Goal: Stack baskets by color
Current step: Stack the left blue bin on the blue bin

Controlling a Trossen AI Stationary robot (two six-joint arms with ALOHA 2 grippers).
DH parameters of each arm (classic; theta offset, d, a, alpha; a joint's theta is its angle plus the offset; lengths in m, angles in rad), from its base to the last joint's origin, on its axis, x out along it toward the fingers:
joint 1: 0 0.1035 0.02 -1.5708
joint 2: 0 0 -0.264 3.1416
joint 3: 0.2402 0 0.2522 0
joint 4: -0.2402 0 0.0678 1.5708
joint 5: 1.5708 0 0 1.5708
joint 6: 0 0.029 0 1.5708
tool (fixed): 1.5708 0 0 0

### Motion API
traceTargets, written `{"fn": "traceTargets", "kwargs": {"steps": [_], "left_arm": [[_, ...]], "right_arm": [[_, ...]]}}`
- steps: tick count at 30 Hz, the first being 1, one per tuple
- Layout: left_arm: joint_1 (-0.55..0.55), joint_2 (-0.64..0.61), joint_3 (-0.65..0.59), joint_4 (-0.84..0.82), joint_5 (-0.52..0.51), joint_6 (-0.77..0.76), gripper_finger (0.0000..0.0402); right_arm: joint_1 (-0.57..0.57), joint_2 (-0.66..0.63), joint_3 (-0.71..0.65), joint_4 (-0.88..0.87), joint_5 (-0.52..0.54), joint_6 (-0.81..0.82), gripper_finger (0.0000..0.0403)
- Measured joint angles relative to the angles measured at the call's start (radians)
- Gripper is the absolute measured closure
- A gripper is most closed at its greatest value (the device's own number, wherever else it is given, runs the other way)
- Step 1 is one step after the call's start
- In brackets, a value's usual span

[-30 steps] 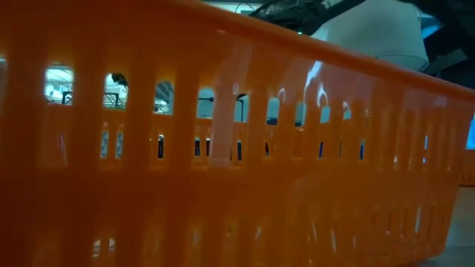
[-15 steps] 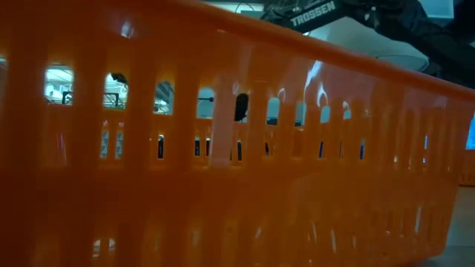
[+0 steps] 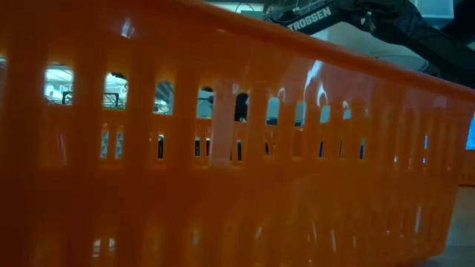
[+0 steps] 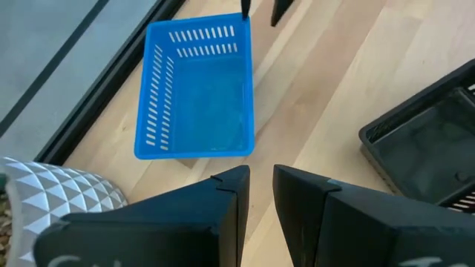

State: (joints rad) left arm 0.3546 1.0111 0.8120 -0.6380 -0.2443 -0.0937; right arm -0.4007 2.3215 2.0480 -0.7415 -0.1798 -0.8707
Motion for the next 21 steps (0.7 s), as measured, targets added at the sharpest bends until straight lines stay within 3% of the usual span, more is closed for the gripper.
{"fn": "traceTargets", "kwargs": {"steps": [21], "left_arm": [[0.0, 0.0, 0.0, 0.001, -0.001, -0.001, 0.0347]], "right_arm": [[-0.018, 0.068, -0.009, 0.082, 0.055, 0.002, 0.0285]]}}
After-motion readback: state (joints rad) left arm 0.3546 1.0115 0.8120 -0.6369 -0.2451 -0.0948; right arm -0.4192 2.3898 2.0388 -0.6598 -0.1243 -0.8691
